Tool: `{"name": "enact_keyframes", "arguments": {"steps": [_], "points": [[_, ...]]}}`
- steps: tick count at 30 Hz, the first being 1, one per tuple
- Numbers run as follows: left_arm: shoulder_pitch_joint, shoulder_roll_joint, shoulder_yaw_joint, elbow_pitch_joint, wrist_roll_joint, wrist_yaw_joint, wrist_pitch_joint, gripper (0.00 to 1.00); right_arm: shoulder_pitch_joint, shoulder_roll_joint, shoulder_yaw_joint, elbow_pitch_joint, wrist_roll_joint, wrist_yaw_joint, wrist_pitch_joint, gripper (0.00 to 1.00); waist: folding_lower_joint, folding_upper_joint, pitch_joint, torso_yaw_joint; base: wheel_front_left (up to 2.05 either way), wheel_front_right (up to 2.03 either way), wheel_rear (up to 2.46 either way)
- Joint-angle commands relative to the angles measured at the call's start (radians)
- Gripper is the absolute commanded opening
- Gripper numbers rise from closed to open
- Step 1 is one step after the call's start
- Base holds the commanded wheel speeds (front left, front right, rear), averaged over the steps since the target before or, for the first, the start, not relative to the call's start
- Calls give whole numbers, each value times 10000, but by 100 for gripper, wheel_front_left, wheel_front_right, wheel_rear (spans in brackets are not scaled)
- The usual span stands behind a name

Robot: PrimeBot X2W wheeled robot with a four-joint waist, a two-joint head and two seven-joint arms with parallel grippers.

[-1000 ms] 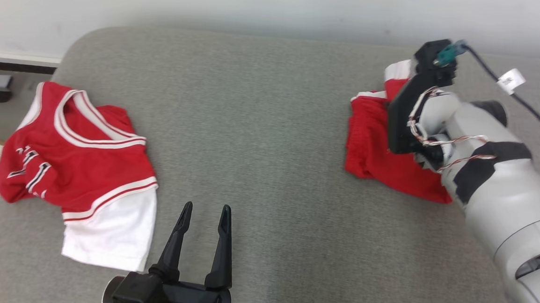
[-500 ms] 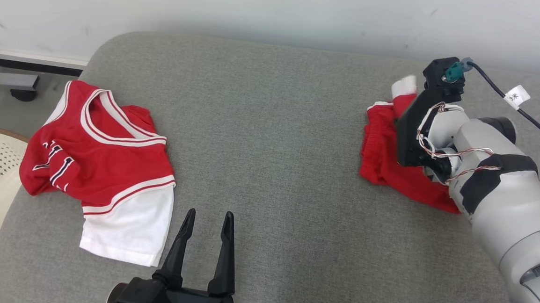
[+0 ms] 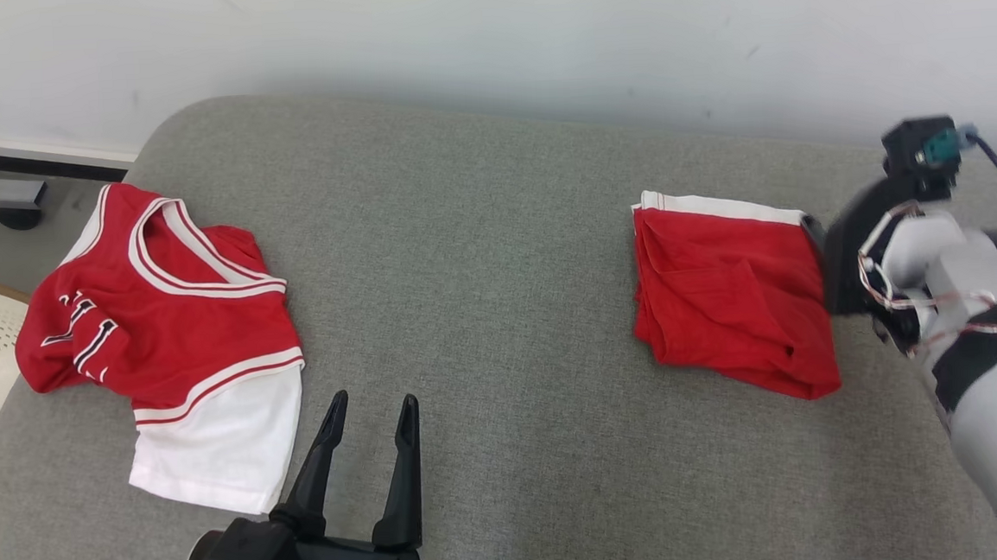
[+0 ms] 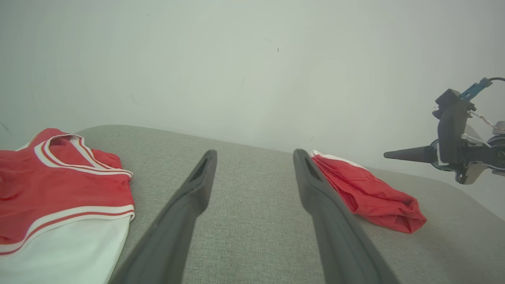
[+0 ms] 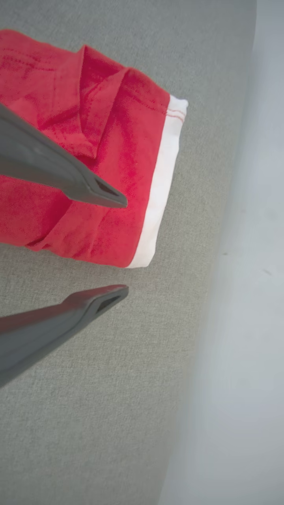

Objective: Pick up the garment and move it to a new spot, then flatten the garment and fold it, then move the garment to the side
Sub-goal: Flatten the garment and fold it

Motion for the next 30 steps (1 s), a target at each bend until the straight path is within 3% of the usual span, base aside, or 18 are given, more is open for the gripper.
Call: {"name": "enact_keyframes", "arguments": {"steps": [1,2,3,4,5,16,28,29,30], "points": [[161,-1,-26,-42,-6,1,-44,100,407,-73,38,133,-227,-21,-71,98,1,0,-50,-64,0,0,0],[154,-1,-39,-52,-18,0,-44,100,558,-30,54,175,-270,-21,-93,76,1,0,-29,-73,0,0,0],[140,-1,-47,-52,-35,-2,-44,100,683,24,55,203,-293,-21,-129,33,1,0,4,-81,0,0,0],[140,-1,-47,-52,-35,-2,-44,100,683,24,55,203,-293,-21,-129,33,1,0,4,-81,0,0,0],[121,-1,-59,-57,-53,-6,-44,100,793,93,89,218,-333,-21,-161,0,1,0,47,-83,0,0,0],[28,-1,-48,84,-127,-33,-44,100,1364,1175,875,-106,-541,-21,57,0,1,0,116,174,0,0,0],[297,0,26,67,-151,56,-44,100,2590,1815,2925,-2568,356,-22,1341,0,1,0,-170,149,0,0,0],[307,0,37,66,-140,55,-44,100,2651,1762,2956,-2847,500,-22,1410,31,1,0,-186,126,0,0,0],[322,-1,57,70,-126,57,-44,100,2688,1659,2974,-3138,585,-22,1453,89,1,0,-213,95,0,0,0]]}}
